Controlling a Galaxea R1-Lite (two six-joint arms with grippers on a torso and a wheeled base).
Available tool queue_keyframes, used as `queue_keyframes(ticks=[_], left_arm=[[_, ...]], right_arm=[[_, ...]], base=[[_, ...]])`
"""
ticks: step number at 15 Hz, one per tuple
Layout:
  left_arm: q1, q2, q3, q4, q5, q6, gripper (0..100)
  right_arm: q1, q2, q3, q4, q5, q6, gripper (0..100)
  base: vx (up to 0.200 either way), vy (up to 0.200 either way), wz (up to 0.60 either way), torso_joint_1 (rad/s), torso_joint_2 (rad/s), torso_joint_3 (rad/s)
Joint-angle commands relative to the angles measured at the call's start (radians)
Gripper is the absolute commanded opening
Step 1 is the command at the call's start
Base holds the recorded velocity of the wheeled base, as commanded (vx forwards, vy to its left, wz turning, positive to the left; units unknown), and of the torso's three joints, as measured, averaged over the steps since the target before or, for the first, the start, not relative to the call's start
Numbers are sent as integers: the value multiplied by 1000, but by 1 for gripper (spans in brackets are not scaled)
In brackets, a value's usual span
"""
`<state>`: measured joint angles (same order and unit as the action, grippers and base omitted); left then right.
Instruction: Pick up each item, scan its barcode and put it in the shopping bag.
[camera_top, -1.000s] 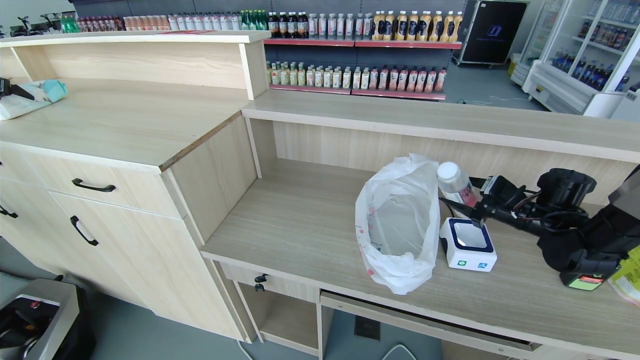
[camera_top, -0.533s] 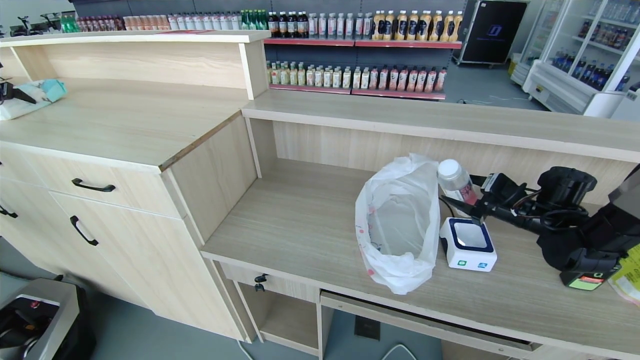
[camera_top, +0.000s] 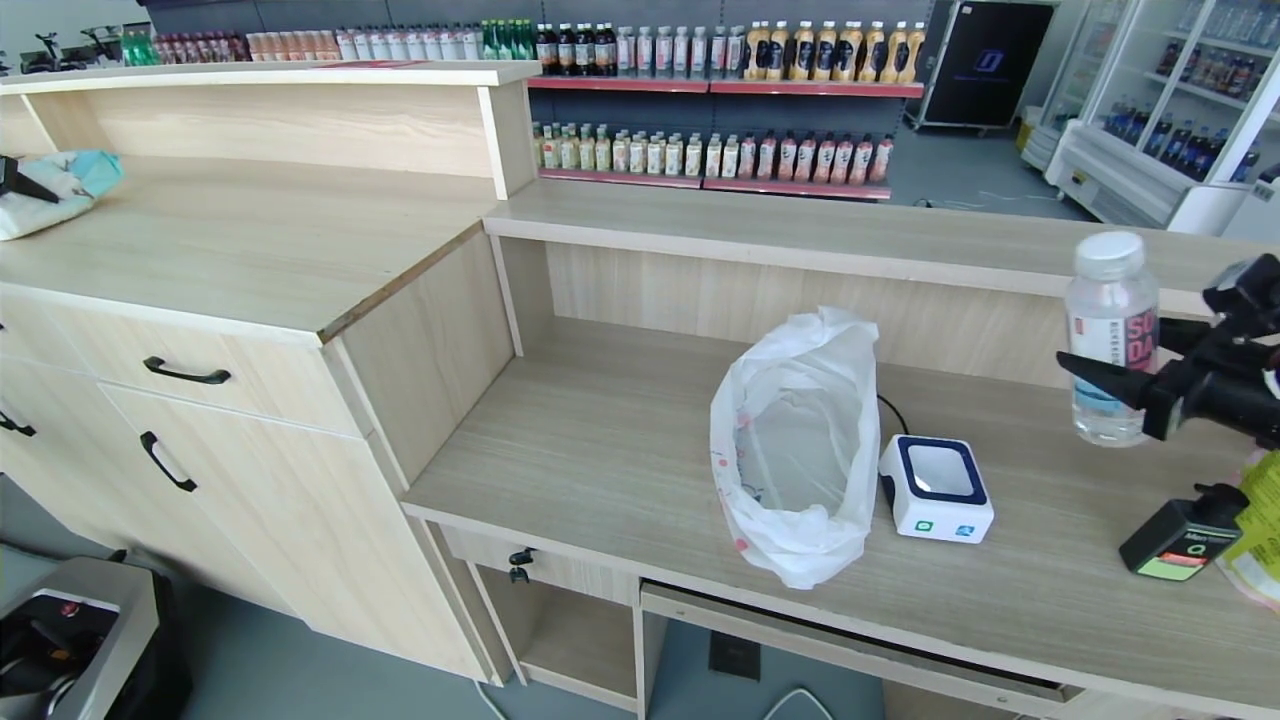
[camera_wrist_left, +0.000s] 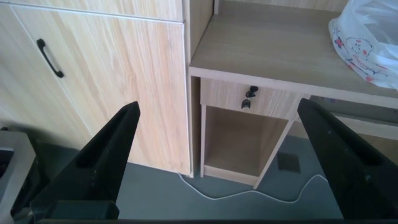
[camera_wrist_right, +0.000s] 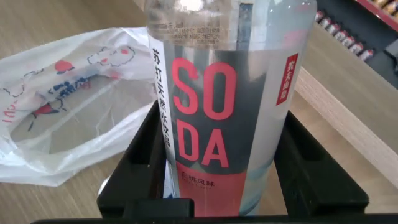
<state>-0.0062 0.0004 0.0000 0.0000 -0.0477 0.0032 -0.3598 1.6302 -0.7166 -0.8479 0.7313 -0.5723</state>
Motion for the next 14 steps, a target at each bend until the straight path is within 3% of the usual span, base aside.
queue_keyframes(ticks=[1, 4, 7, 8, 9, 10, 11, 12, 14], left_arm=[[0, 1, 0, 0, 0, 0, 100], [0, 1, 0, 0, 0, 0, 100], [0, 1, 0, 0, 0, 0, 100], [0, 1, 0, 0, 0, 0, 100], [0, 1, 0, 0, 0, 0, 100], [0, 1, 0, 0, 0, 0, 100], [0, 1, 0, 0, 0, 0, 100], [0, 1, 0, 0, 0, 0, 100], [0, 1, 0, 0, 0, 0, 100]], right_arm=[[-168, -251, 80, 138, -7, 28, 0], [-199, -349, 94, 168, -53, 206, 0], [-177, -354, 100, 168, -171, 224, 0], [-122, -368, 97, 170, -214, 249, 0], [-34, -382, 97, 171, -346, 305, 0], [84, -386, 91, 174, -527, 384, 0], [150, -385, 88, 178, -622, 413, 0], [306, -357, 103, 202, -831, 436, 0], [394, -282, 135, 168, -921, 477, 0]], base=[[0, 0, 0, 0, 0, 0], [0, 0, 0, 0, 0, 0], [0, 0, 200, 2, 1, 1], [0, 0, 600, 2, 2, -2], [0, 0, 600, 2, -2, 2], [0, 0, 600, 2, -2, 12], [0, 0, 600, 2, 2, -2], [0, 0, 600, 7, -2, 7], [0, 0, 600, 2, 7, 0]])
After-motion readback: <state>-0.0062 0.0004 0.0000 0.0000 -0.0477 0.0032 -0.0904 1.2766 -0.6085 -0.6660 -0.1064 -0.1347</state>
